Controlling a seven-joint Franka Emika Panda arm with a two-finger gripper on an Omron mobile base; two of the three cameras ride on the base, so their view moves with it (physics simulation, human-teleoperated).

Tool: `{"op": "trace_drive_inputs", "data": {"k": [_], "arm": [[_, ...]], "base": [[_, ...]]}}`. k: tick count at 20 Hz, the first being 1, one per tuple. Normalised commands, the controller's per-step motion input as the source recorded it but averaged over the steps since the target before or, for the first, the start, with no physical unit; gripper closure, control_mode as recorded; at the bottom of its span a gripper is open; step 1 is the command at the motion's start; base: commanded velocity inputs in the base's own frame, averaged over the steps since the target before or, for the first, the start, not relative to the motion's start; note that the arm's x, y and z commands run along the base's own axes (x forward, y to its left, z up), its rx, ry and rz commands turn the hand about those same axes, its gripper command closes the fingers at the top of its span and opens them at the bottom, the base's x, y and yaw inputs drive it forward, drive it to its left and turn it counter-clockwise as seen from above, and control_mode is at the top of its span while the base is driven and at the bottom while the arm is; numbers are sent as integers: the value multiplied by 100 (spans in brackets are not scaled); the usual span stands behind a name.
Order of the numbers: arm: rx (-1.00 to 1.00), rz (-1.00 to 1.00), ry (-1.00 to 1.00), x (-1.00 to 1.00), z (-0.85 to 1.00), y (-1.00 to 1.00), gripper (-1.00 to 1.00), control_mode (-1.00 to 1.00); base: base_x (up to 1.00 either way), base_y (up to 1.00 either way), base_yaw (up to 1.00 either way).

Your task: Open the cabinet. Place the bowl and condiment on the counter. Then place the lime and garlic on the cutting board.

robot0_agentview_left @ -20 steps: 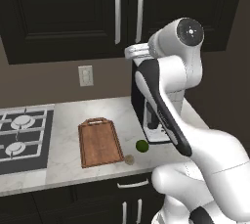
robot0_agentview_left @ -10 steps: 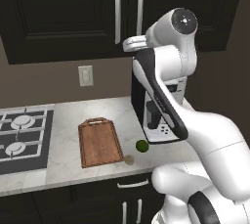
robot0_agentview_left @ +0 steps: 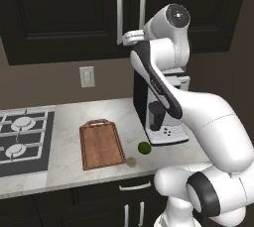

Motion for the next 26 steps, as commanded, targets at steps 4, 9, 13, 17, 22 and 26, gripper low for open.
{"op": "trace_drive_inputs", "data": {"k": [4, 9, 13, 17, 22, 26], "arm": [[0, 0, 0, 65, 0, 0, -100, -100], [0, 0, 0, 52, 0, -1, -100, -100], [0, 0, 0, 31, 0, -10, 100, -100], [0, 0, 0, 23, -1, -4, 100, -100], [-2, 0, 5, 3, -1, 0, 100, -100], [0, 0, 1, -1, 0, -13, 100, -100]], "base": [[0, 0, 0], [0, 0, 0], [0, 0, 0], [0, 0, 0], [0, 0, 0], [0, 0, 0]]}}
